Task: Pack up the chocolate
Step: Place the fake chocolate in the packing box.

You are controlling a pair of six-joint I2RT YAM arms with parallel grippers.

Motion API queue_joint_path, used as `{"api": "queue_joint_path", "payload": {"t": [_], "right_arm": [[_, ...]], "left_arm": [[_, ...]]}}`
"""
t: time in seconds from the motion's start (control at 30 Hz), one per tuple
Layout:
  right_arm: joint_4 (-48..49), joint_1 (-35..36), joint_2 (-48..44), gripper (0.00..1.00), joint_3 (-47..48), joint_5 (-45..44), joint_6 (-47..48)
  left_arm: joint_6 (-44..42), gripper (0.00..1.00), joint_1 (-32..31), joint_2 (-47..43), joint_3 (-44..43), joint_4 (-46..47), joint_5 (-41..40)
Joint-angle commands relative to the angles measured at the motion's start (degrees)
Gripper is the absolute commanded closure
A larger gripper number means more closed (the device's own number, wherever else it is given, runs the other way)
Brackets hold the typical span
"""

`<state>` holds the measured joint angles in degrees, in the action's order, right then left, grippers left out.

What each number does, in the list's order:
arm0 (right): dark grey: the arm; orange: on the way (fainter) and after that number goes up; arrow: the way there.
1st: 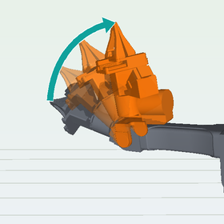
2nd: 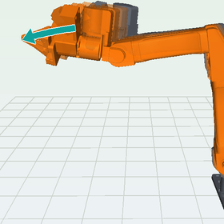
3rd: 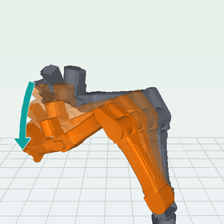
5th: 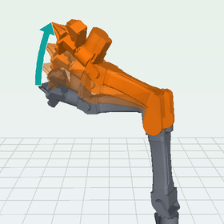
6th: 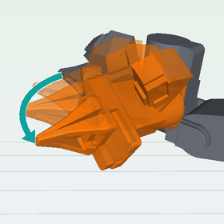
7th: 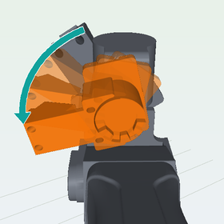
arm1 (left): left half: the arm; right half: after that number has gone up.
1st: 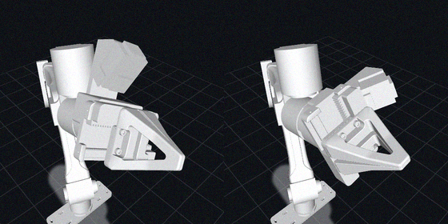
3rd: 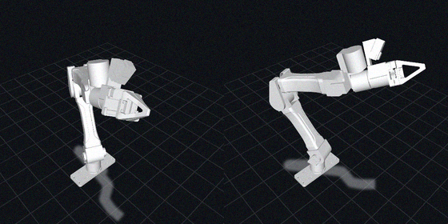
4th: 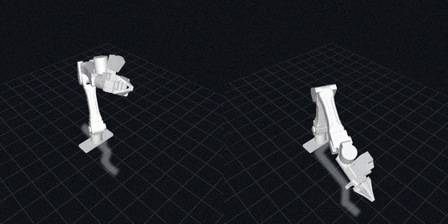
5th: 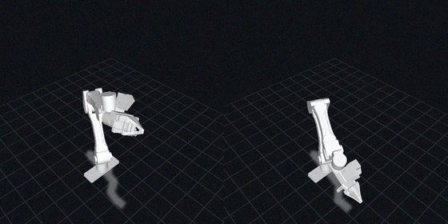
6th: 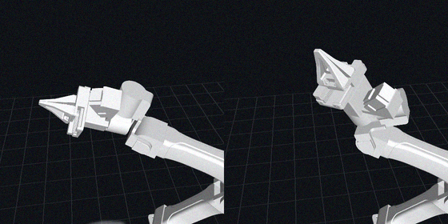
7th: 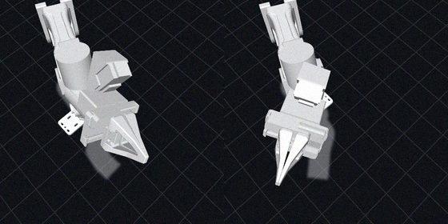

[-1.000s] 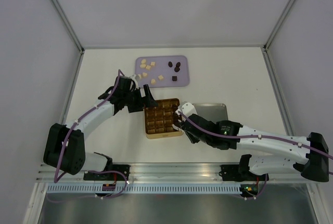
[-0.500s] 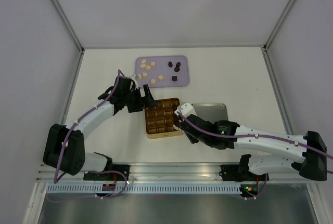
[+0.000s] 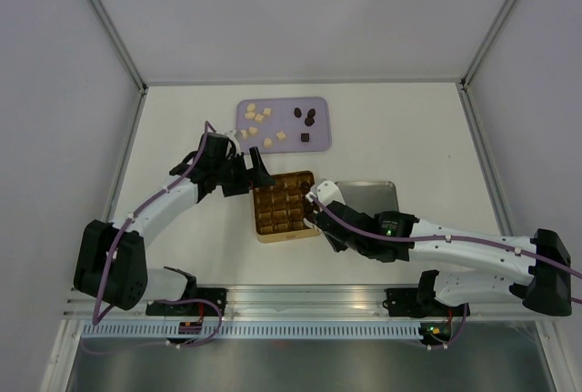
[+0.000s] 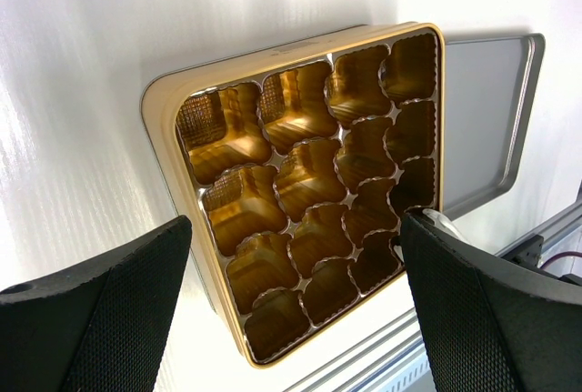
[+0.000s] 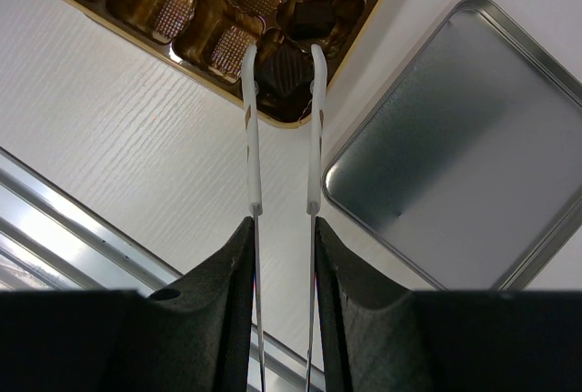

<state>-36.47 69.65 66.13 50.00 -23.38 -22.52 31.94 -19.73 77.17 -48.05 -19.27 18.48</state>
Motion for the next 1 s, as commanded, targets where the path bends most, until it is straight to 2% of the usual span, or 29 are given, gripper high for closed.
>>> {"api": "queue_joint_path", "payload": {"t": [0.0, 0.47, 0.97], "right_arm": [[0.17, 0.58, -0.12, 0.68, 0.54, -1.50, -0.86], [-0.09, 0.67, -0.56, 0.60, 0.98, -1.76, -1.73], [1.49, 1.02, -3.28, 0.61, 4.14, -2.03, 0.11]], "left_arm": [[-0.74, 0.00, -0.23, -1.93, -1.34, -0.07, -0.55], [-0.83, 0.00, -0.23, -2.37, -1.25, -0.33, -0.73], [-0.92, 0.00, -0.23, -2.63, -1.34, -0.42, -0.64]]}}
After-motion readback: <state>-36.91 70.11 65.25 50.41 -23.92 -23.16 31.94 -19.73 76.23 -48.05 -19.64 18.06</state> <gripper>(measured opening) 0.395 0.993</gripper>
